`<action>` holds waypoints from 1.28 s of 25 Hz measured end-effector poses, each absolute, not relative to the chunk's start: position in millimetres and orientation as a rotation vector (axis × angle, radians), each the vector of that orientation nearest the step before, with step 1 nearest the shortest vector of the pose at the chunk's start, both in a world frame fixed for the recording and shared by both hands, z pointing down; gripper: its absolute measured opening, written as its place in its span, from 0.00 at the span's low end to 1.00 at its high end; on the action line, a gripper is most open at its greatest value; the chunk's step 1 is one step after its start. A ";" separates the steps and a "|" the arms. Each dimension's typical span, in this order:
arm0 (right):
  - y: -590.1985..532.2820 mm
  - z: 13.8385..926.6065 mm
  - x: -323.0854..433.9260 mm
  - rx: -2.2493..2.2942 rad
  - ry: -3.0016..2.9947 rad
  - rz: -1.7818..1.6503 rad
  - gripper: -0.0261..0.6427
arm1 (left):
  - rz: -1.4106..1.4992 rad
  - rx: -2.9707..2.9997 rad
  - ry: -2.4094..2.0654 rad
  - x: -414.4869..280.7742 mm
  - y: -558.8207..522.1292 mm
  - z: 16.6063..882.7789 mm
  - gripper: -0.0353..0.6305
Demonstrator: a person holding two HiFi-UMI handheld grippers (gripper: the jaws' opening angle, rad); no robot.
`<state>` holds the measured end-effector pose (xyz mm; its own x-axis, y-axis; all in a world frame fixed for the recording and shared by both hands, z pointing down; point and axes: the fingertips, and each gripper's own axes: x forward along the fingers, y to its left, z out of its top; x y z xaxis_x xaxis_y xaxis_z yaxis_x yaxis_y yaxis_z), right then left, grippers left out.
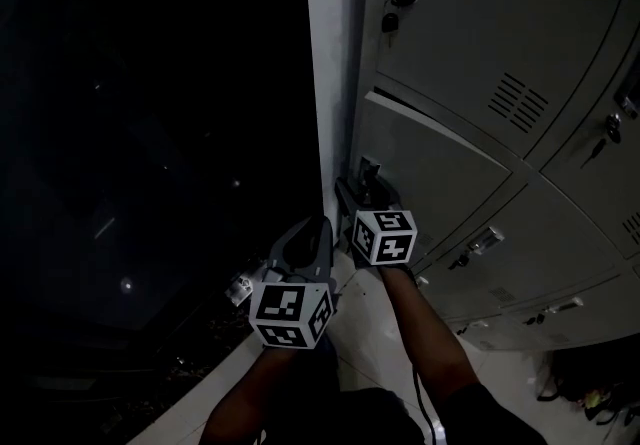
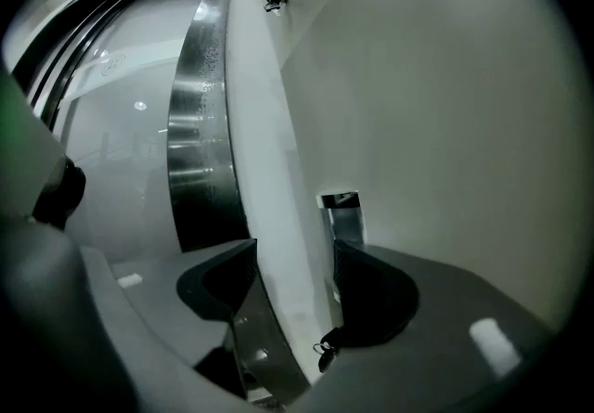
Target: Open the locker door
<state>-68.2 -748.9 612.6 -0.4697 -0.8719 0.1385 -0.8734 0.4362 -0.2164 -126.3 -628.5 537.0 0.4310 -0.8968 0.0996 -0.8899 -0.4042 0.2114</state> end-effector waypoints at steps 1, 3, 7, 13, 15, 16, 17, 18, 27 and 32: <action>-744.2 612.3 -69.9 1.605 -2.656 0.408 0.39 | -0.044 2.448 -1.564 -126.7 -625.7 535.4 0.06; -733.7 613.0 -71.5 1.586 -2.654 0.413 0.36 | -0.049 2.436 -1.560 -126.8 -618.2 532.5 0.06; -712.1 614.3 -77.1 1.542 -2.656 0.423 0.32 | -0.056 2.420 -1.571 -127.8 -602.7 526.2 0.06; -673.2 614.7 -85.9 1.468 -2.666 0.445 0.29 | -0.036 2.398 -1.596 -124.9 -578.6 521.5 0.06; -660.6 614.8 -87.4 1.456 -2.664 0.460 0.28 | -0.033 2.387 -1.611 -125.1 -571.2 518.6 0.06; -653.9 615.3 -87.7 1.451 -2.660 0.461 0.28 | -0.030 2.377 -1.619 -125.6 -567.3 517.8 0.06; -646.4 616.1 -87.4 1.447 -2.654 0.456 0.26 | -0.026 2.366 -1.626 -125.9 -563.1 517.5 0.05; -638.6 616.5 -86.8 1.442 -2.650 0.449 0.24 | -0.022 2.355 -1.632 -125.8 -558.6 517.0 0.05; -576.7 613.1 -78.8 1.368 -2.643 0.446 0.21 | -0.020 2.329 -1.672 -119.9 -515.1 498.2 0.05; -545.5 613.2 -66.9 1.370 -2.622 0.449 0.21 | -0.004 2.314 -1.677 -112.9 -484.3 495.4 0.05</action>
<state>-66.9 -545.5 613.2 -0.5721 -0.7755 0.2672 -0.8202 0.5384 -0.1934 -112.9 -484.3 495.4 0.3252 -0.9316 0.1622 -0.9310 -0.2853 0.2279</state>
